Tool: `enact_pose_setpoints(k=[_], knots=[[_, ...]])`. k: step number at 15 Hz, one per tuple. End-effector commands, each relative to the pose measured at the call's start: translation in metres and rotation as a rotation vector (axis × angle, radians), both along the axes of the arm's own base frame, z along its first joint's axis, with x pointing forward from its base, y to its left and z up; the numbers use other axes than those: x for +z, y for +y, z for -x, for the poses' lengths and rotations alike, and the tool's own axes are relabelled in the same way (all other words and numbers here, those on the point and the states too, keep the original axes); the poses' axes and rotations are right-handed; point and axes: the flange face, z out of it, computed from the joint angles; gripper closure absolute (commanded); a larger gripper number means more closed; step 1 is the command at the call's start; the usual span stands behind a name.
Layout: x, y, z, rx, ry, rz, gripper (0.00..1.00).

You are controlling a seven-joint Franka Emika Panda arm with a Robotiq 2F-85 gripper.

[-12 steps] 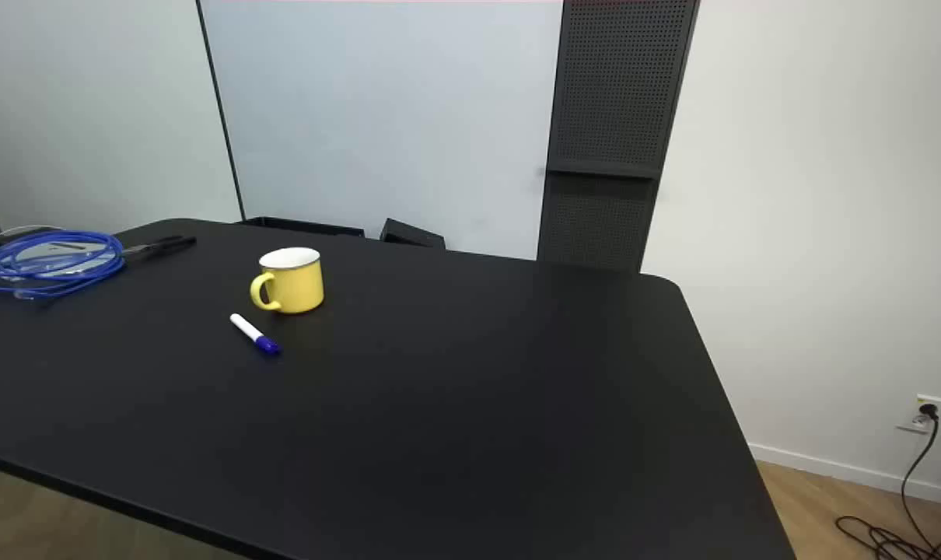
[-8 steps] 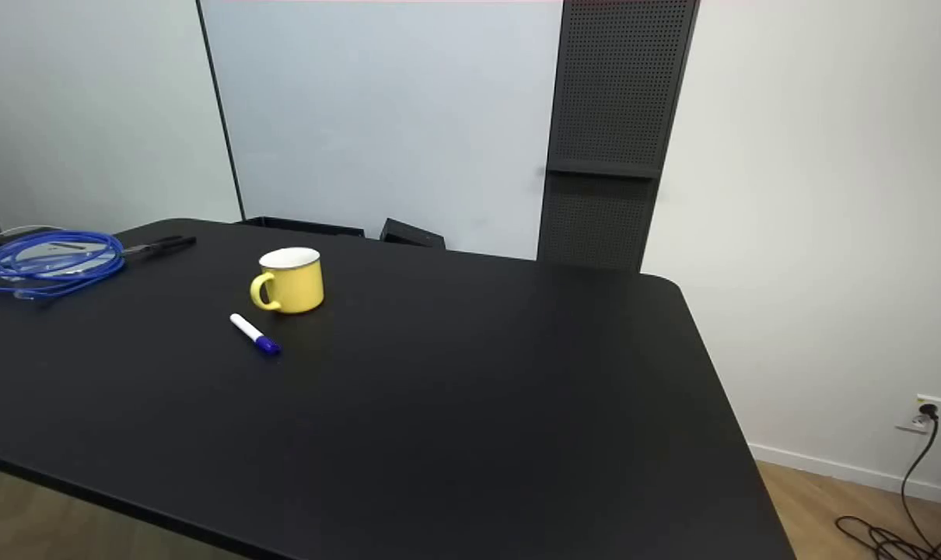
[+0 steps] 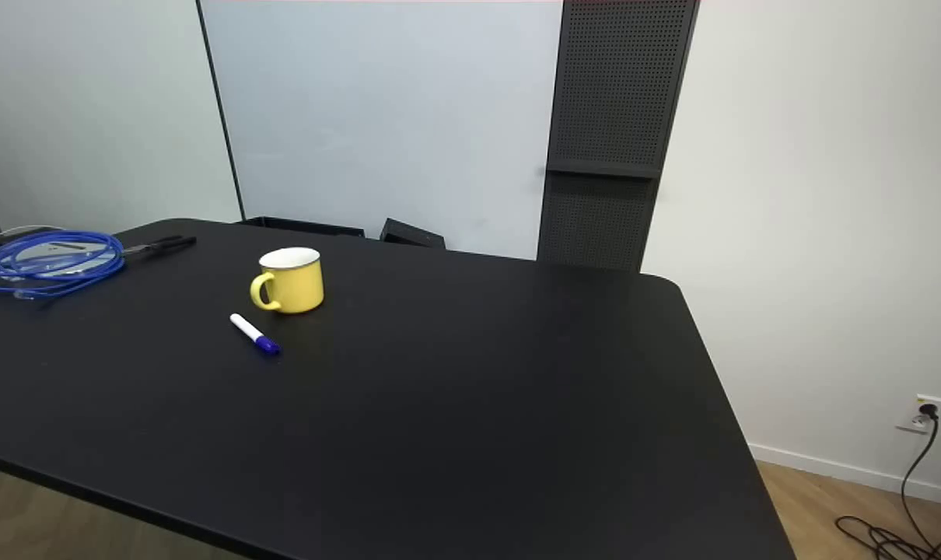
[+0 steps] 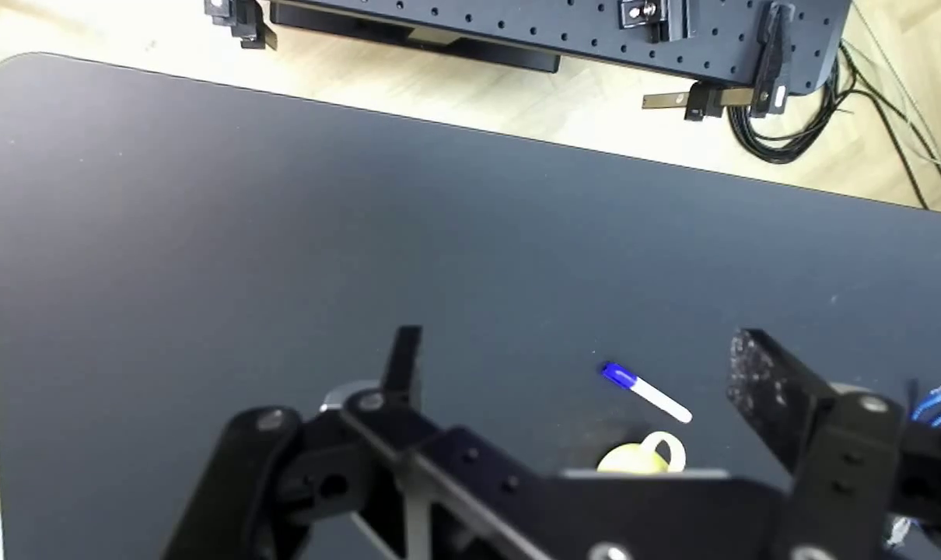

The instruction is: Put the marker in the mug

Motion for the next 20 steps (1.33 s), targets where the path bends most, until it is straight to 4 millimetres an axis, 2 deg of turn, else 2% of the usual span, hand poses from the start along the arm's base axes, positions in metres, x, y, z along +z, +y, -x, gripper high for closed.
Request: enact_pose_setpoints(k=[1, 4, 7, 11, 15, 17, 19, 20], knots=[[-0.018, 0.011, -0.014, 0.029, 0.011, 0.037, 0.00], [-0.049, 0.035, -0.032, 0.124, 0.014, 0.065, 0.00], [-0.091, 0.071, -0.055, 0.251, -0.002, 0.092, 0.00], [-0.149, 0.129, -0.083, 0.357, -0.064, 0.136, 0.00], [-0.196, 0.188, -0.101, 0.443, -0.193, 0.201, 0.00], [-0.217, 0.213, -0.106, 0.471, -0.255, 0.205, 0.00], [-0.232, 0.230, -0.112, 0.471, -0.303, 0.214, 0.00], [-0.219, 0.218, -0.110, 0.488, -0.276, 0.204, 0.00]])
